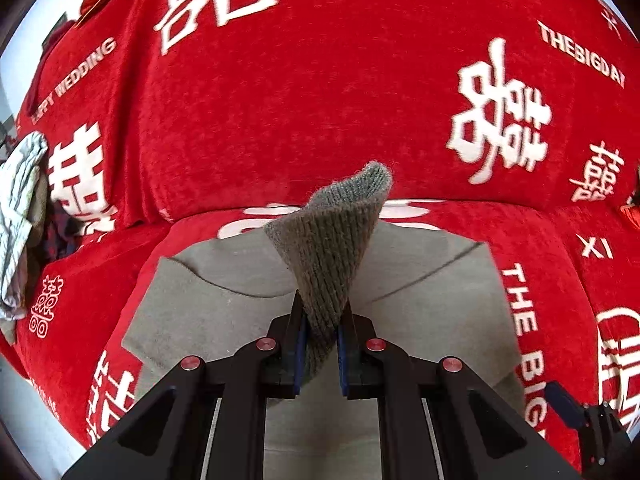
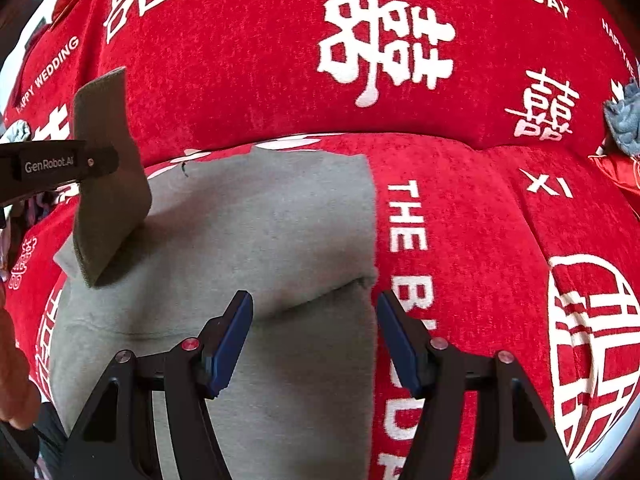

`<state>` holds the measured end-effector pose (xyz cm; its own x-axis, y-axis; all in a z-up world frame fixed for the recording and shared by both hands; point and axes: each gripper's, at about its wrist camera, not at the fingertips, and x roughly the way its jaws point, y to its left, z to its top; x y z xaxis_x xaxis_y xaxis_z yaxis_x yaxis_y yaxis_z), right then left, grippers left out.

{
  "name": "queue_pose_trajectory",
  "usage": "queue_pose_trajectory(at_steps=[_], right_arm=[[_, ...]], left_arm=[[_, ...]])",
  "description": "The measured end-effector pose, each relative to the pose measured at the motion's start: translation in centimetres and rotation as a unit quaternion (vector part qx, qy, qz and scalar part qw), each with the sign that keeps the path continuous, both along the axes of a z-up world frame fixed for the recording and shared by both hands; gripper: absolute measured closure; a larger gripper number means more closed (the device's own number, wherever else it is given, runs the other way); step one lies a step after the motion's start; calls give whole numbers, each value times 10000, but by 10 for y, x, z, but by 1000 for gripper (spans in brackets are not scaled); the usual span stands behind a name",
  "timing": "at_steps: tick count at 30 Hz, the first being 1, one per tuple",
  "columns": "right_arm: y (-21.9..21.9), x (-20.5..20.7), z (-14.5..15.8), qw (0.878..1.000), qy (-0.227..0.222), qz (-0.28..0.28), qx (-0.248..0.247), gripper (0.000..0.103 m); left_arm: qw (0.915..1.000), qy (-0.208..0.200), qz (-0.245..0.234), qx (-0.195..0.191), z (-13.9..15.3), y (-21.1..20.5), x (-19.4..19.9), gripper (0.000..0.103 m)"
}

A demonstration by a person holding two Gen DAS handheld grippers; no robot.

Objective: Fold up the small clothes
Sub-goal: 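Carry the held sleeve with the left gripper across the sweater body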

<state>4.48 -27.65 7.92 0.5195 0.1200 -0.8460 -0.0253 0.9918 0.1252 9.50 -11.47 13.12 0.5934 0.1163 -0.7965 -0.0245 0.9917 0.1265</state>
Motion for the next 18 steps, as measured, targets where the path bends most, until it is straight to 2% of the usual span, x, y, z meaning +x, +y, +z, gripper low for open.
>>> queue_pose_trajectory(at_steps=[6, 14, 18], right_arm=[[-18, 0, -6, 9999, 44, -134, 70, 35], [-33, 0, -13, 9995, 90, -254, 135, 35], [-37, 0, -17, 9994, 132, -291, 155, 35]], left_arm=[[9996, 36, -256, 64, -5, -33, 0, 89], [9991, 294, -310, -4, -22, -56, 13, 89], [9977, 264, -620, 104, -28, -75, 4, 89]])
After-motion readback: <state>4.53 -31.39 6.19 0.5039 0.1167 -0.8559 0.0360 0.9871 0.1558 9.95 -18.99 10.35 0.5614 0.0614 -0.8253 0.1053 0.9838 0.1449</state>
